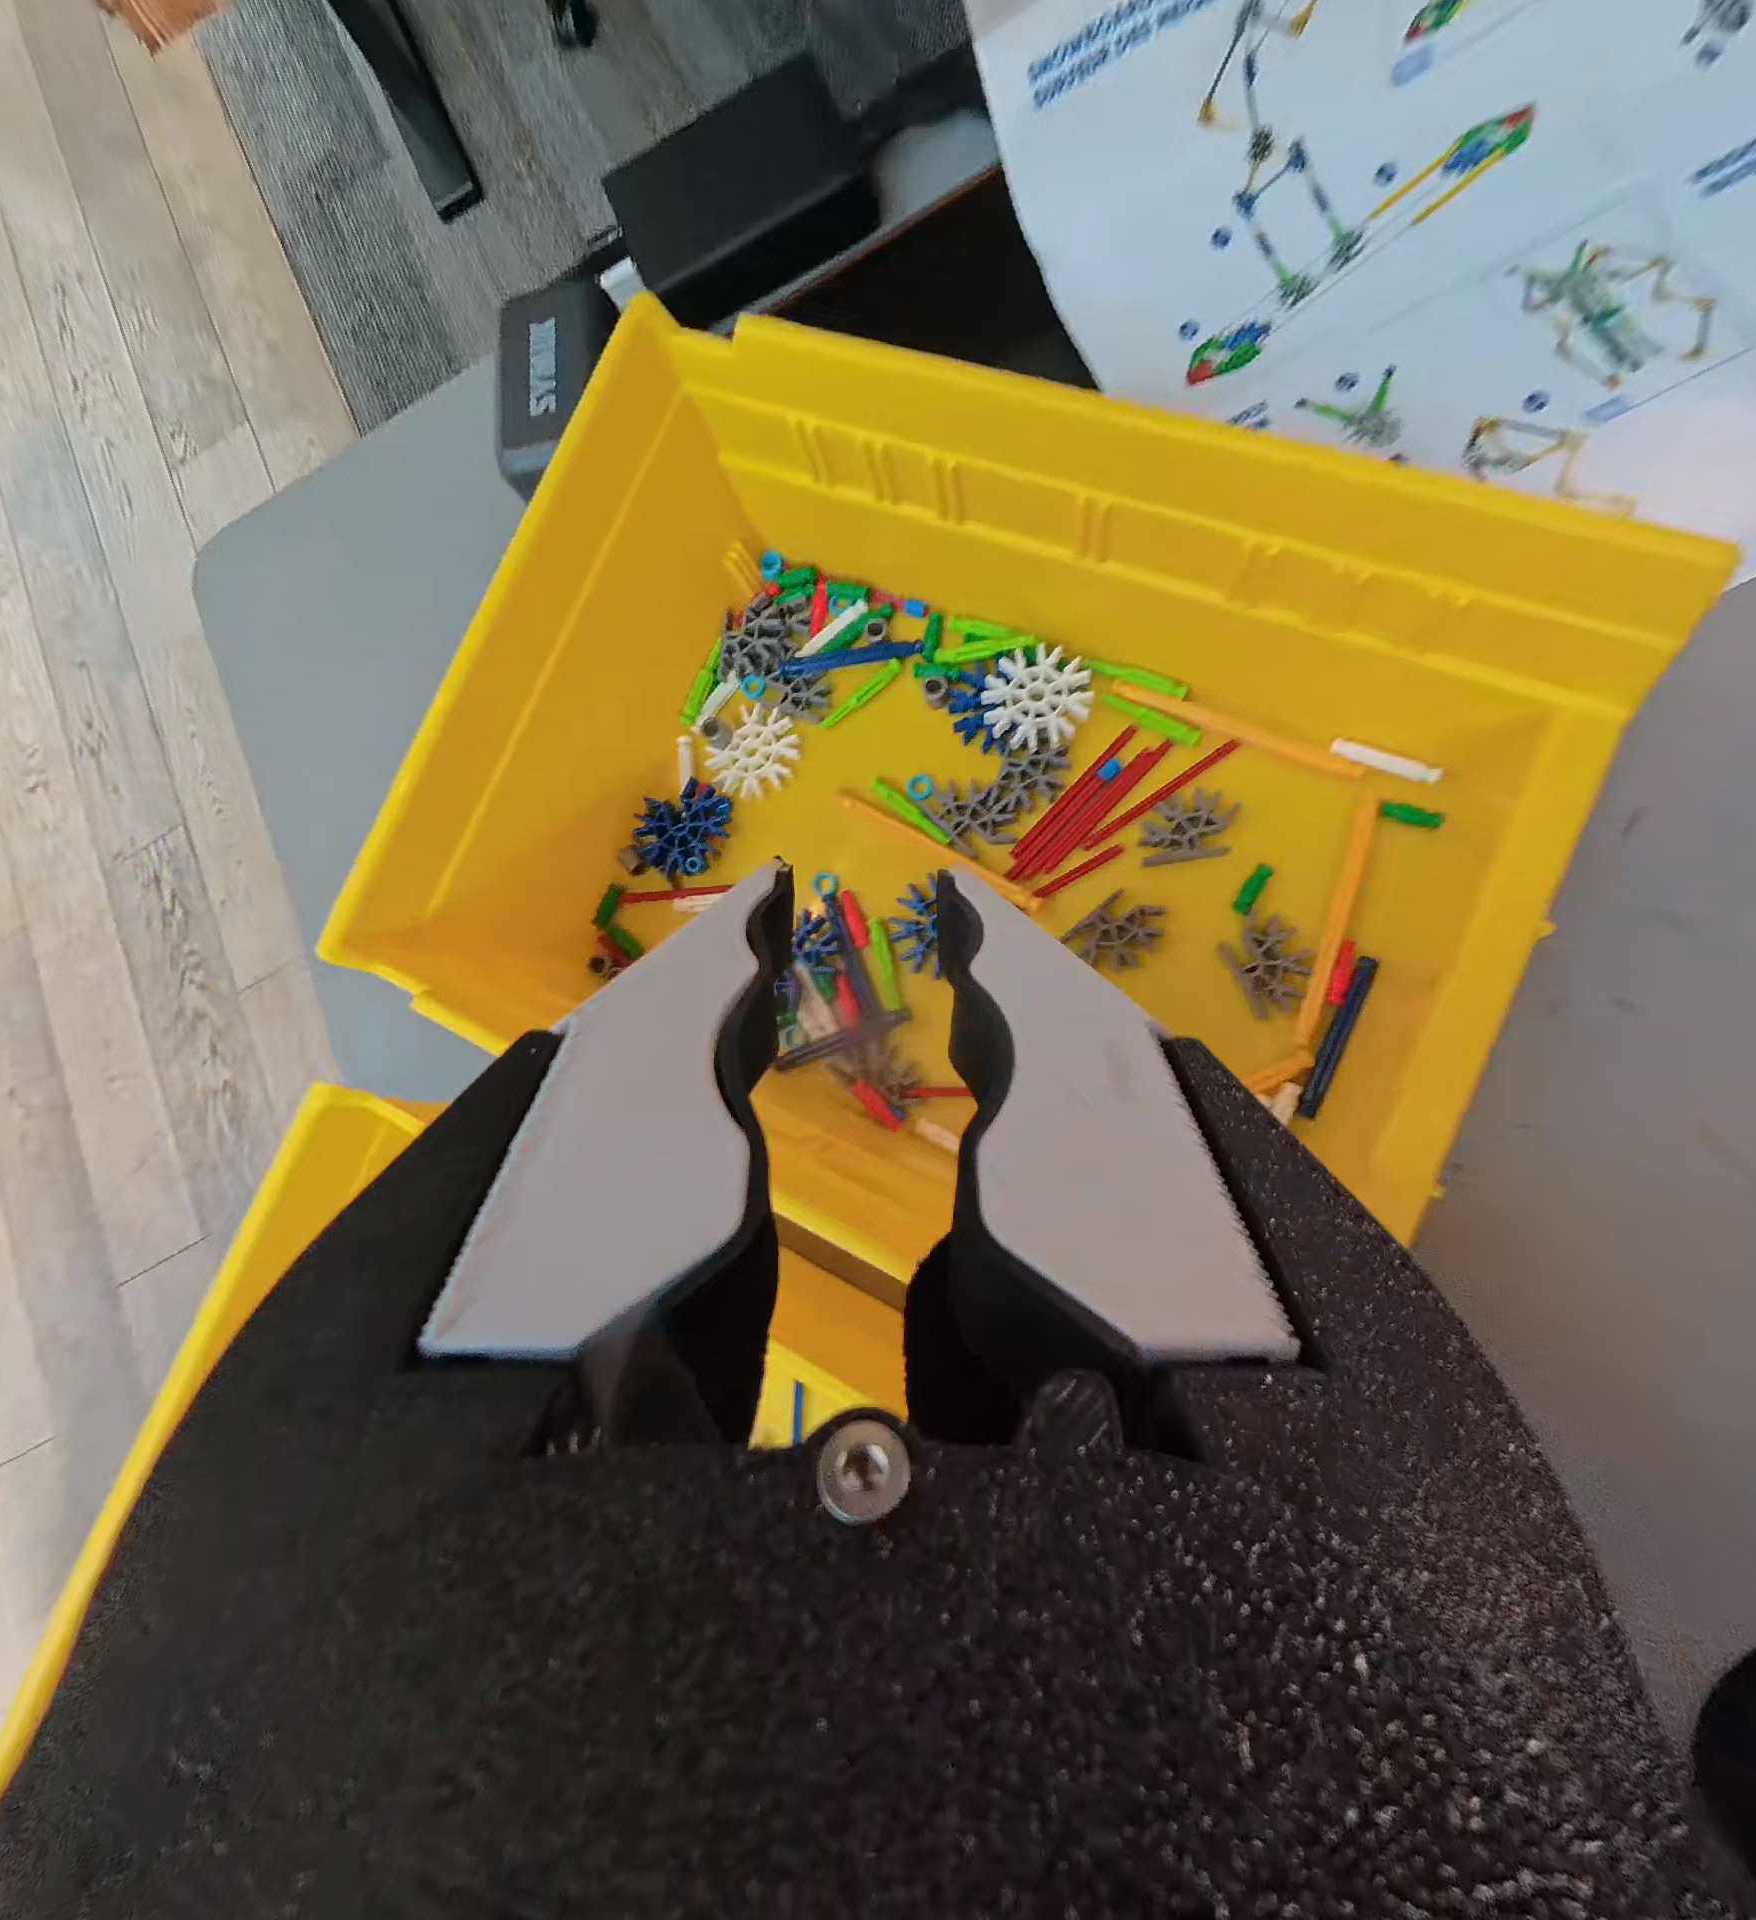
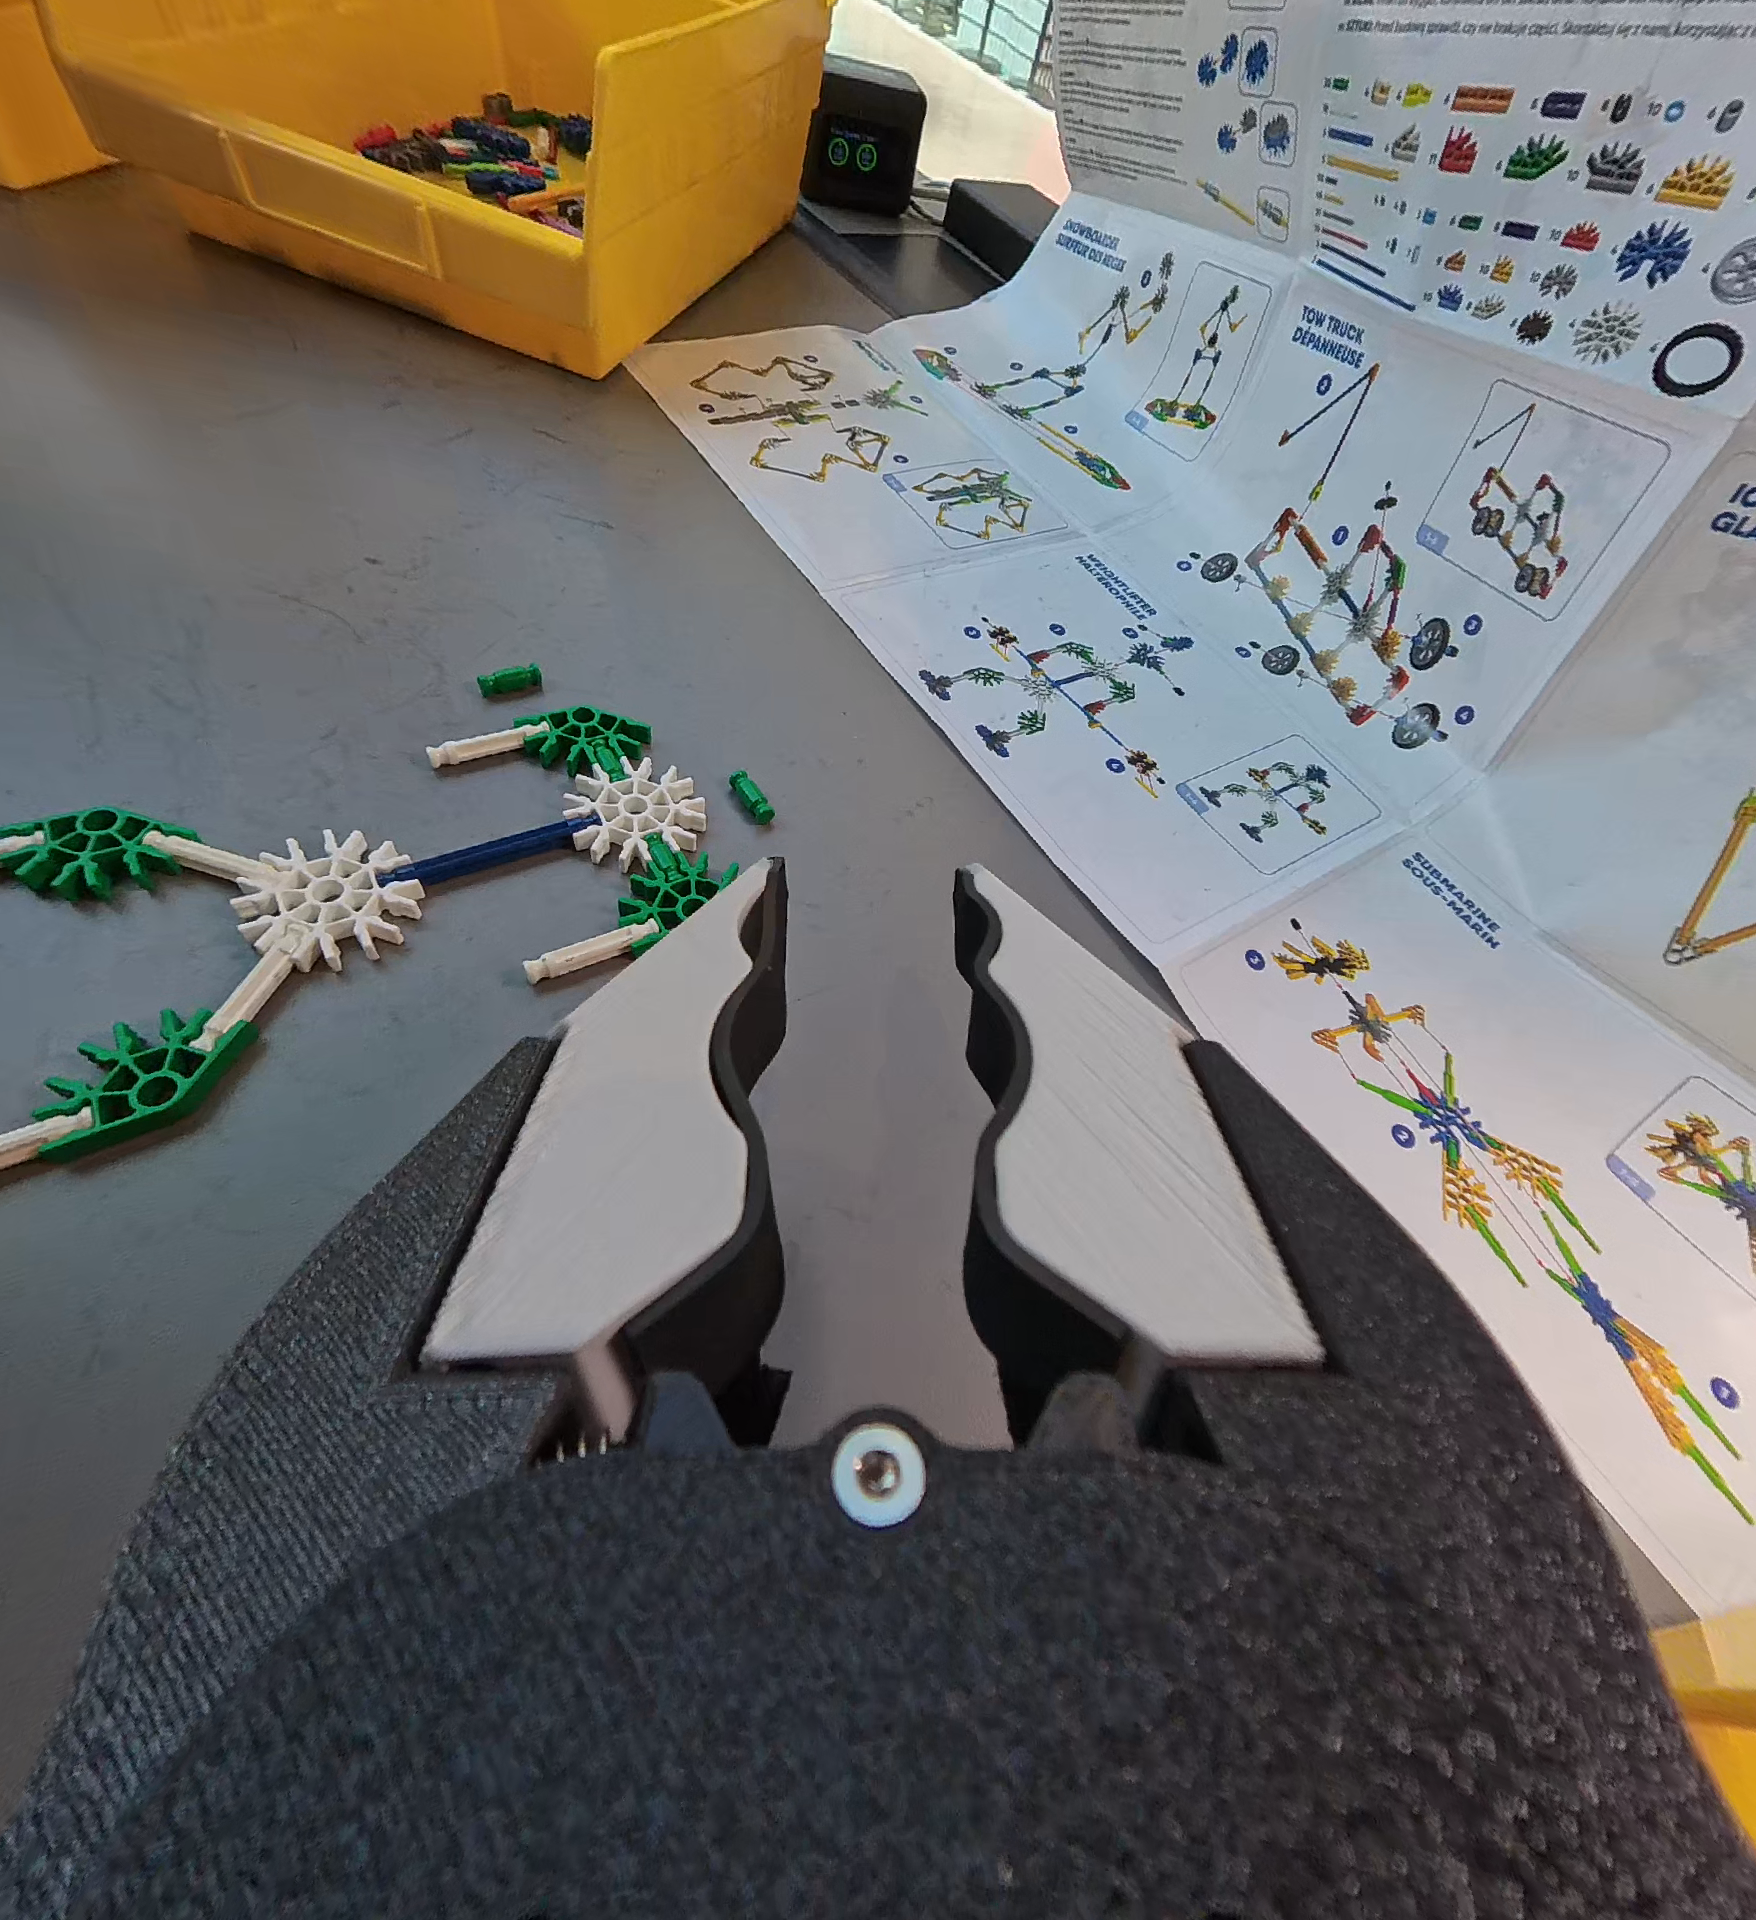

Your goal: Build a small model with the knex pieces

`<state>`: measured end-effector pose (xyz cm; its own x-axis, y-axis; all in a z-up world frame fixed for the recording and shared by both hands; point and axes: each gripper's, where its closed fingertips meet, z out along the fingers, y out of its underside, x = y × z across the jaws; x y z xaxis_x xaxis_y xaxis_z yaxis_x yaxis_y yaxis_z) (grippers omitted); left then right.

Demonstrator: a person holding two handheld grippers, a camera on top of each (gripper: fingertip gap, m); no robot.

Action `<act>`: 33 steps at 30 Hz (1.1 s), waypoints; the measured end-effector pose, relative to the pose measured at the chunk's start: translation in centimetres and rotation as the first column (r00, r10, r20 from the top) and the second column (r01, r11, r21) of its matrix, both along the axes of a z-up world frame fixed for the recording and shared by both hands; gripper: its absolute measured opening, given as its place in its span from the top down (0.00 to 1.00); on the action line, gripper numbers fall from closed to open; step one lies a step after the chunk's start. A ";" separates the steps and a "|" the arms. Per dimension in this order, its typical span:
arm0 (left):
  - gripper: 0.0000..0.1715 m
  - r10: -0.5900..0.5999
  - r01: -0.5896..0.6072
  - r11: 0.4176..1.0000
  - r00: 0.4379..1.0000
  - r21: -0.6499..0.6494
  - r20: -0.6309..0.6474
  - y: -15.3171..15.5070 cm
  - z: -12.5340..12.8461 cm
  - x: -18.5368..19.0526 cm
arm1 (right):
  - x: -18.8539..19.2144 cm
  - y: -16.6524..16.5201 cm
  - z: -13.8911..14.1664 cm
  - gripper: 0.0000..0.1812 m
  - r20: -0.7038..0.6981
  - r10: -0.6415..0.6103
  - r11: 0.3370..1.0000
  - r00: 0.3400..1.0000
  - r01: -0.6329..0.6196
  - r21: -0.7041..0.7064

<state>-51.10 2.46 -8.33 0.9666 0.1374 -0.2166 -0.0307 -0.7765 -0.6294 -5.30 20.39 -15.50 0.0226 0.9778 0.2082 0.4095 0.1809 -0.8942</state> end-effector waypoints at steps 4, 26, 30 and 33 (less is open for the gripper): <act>0.85 -0.030 0.012 0.967 0.997 -0.253 -0.066 0.8 -3.4 -3.3 | 0.0 0.1 0.0 0.83 -0.001 -0.009 1.000 1.000 0.009 0.000; 0.96 -0.026 -0.051 0.800 0.993 -0.597 -0.119 3.6 -11.5 -10.1 | 0.1 0.4 0.2 0.83 -0.012 -0.012 0.999 1.000 0.012 -0.033; 0.97 -0.058 -0.037 0.829 0.987 -0.558 -0.153 3.5 -9.4 -9.4 | 0.0 0.4 0.2 0.83 -0.011 -0.012 1.000 1.000 0.012 -0.025; 0.98 -0.076 -0.025 0.884 0.978 -0.466 -0.197 3.9 -6.6 -8.1 | 0.1 0.4 0.2 0.83 -0.012 -0.013 1.000 1.000 0.013 -0.021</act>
<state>-59.22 6.37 -14.90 0.8961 -0.0518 -0.4408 -0.1425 -0.9742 -0.1752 -5.23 20.75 -15.31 0.0376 0.9815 0.1875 0.4003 0.1572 -0.9028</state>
